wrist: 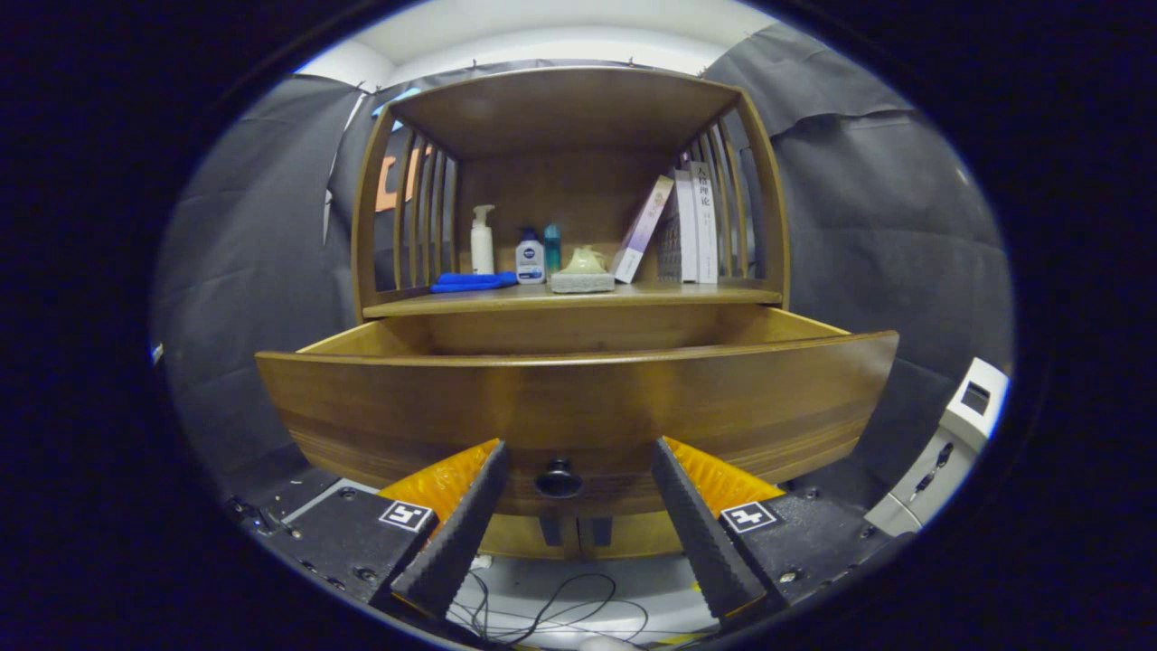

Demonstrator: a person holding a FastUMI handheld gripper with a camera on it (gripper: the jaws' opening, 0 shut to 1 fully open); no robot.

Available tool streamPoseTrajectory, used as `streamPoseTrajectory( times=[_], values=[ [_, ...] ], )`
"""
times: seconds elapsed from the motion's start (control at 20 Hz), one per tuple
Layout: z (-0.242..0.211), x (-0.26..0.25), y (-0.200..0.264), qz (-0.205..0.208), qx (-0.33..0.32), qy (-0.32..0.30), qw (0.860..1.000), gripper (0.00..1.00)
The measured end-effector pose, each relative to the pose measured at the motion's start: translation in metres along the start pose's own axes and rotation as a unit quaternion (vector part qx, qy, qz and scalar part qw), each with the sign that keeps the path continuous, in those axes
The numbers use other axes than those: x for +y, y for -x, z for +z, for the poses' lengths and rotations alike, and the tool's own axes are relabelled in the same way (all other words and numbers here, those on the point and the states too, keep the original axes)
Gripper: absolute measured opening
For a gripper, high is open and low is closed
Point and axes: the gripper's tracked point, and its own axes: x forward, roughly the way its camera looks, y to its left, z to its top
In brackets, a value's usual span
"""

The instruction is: Pull open the drawer, take out the items inside it, and place them on the countertop above the cabinet.

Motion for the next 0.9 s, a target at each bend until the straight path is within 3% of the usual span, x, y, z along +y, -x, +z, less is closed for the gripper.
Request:
streamPoseTrajectory(
  times=[0.9],
  values=[
    [0.006, 0.014, -0.022, -0.012, 0.002, -0.007, 1.000, 0.99]
  ],
)
